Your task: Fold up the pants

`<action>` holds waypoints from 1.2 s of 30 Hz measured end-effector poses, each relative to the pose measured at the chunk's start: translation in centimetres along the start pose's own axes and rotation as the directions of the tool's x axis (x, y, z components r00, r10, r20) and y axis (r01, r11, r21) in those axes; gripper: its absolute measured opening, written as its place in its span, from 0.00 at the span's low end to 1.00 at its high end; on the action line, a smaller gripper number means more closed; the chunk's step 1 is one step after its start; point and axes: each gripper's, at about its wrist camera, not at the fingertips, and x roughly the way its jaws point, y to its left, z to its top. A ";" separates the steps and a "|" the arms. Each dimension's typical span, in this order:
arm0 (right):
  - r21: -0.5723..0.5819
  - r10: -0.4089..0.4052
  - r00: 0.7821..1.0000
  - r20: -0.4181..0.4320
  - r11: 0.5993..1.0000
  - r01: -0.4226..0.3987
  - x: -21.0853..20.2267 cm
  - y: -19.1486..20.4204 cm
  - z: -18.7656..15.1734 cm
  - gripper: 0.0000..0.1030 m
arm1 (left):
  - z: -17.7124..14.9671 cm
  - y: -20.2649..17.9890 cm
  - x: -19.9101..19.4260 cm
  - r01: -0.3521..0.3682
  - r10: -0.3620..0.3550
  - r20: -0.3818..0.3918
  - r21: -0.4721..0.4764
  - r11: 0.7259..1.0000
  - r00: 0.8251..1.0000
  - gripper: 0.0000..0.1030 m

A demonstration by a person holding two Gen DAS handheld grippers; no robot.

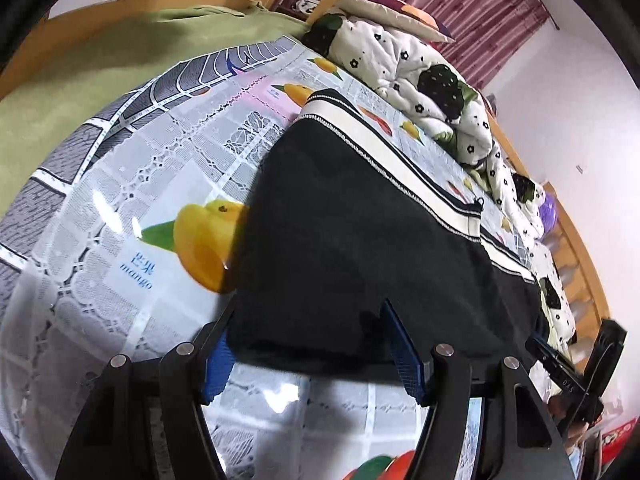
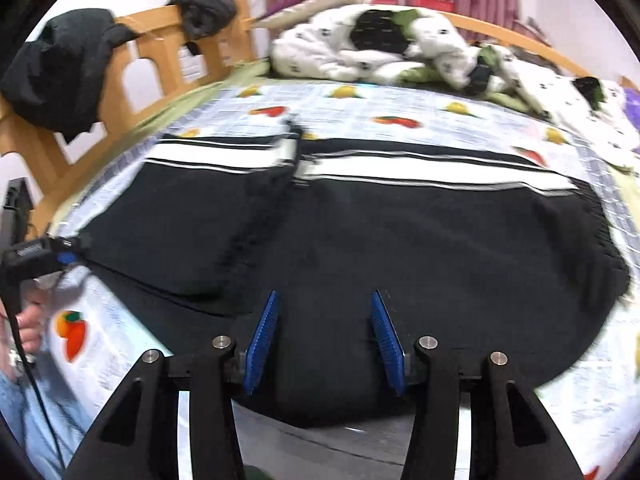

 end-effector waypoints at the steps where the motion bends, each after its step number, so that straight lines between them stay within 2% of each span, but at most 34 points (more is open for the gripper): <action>1: 0.029 -0.014 1.000 0.005 0.999 0.014 -0.1 -1.0 -0.3 0.46 | 0.0 -0.2 0.1 -0.008 0.008 0.007 -0.007 1.000 1.000 0.62; 2: 0.062 -0.012 1.000 0.013 0.998 0.011 -0.2 -1.9 -0.4 0.46 | 0.0 -0.3 0.1 -0.015 0.015 0.014 -0.023 1.000 1.000 0.62; 3: 0.093 -0.001 1.000 0.019 0.996 0.000 -0.3 -2.8 -0.6 0.46 | 0.0 -0.3 0.1 -0.028 0.028 0.016 -0.044 0.999 0.999 0.53; 4: 0.132 0.016 1.000 0.024 0.991 -0.019 -0.5 -3.7 -0.7 0.46 | 0.1 -0.2 0.0 -0.044 0.045 0.017 -0.065 0.997 0.999 0.39; 5: 0.158 0.029 0.999 0.025 0.987 -0.032 -0.5 -4.4 -0.8 0.46 | 0.3 -0.1 -0.1 -0.054 0.055 0.018 -0.083 0.995 0.998 0.34; 6: 0.172 0.033 0.999 0.026 0.984 -0.037 -0.5 -4.9 -1.0 0.46 | 0.5 -0.1 -0.4 -0.055 0.058 0.027 -0.100 0.993 0.998 0.21; 7: 0.177 0.031 0.999 0.023 0.984 -0.034 -0.6 -5.3 -1.0 0.46 | 0.6 -0.2 -1.0 -0.051 0.057 0.054 -0.102 0.993 0.997 0.15; 9: 0.151 0.014 1.000 0.025 0.988 -0.018 -0.8 -5.5 -1.1 0.46 | 0.9 -1.6 -2.2 -0.066 0.075 0.107 -0.080 0.995 0.991 0.14; 12: 0.114 -0.052 0.998 0.047 0.992 0.046 -1.5 -6.1 -1.1 0.46 | 2.0 -6.9 -3.5 -0.181 0.176 0.175 0.016 0.983 0.969 0.13; 16: 0.117 -0.111 0.992 0.060 0.988 0.104 -2.6 -8.6 -1.4 0.46 | 2.9 -15.4 -4.5 -0.201 0.155 0.258 0.160 0.966 0.954 0.12; 19: 0.164 -0.195 0.978 0.073 0.970 0.181 -4.3 -11.4 -1.7 0.46 | 2.2 -22.9 -3.5 -0.190 0.109 0.269 0.294 0.937 0.957 0.11; 21: 0.225 -0.246 0.965 0.093 0.949 0.220 -6.1 -14.0 -1.9 0.46 | 0.5 -28.1 -1.6 -0.163 0.068 0.246 0.392 0.905 0.967 0.11; 23: 0.250 -0.266 0.958 0.105 0.940 0.234 -7.8 -16.1 -2.2 0.46 | -1.3 -32.1 0.8 -0.098 0.011 0.190 0.455 0.885 0.982 0.11; 28: 0.253 -0.336 0.937 0.094 0.918 0.304 -11.4 -20.2 -4.6 0.46 | -7.8 -38.5 8.5 0.013 -0.035 0.032 0.540 0.841 0.999 0.10; 30: 0.257 -0.341 0.936 0.082 0.915 0.311 -12.3 -21.0 -5.7 0.46 | -10.1 -39.6 11.2 0.069 -0.059 -0.037 0.546 0.835 0.998 0.10; 32: 0.262 -0.332 0.941 0.069 0.916 0.304 -12.8 -21.7 -7.0 0.46 | -12.0 -40.0 14.1 0.150 -0.079 -0.156 0.513 0.845 0.985 0.10; 33: 0.265 -0.325 0.944 0.062 0.917 0.298 -12.8 -21.7 -7.3 0.46 | -12.7 -39.9 14.8 0.162 -0.073 -0.192 0.504 0.848 0.979 0.11; 36: 0.278 -0.276 0.960 0.043 0.926 0.254 -12.2 -22.0 -7.8 0.46 | -13.2 -39.2 14.0 0.160 -0.076 -0.177 0.529 0.833 0.981 0.13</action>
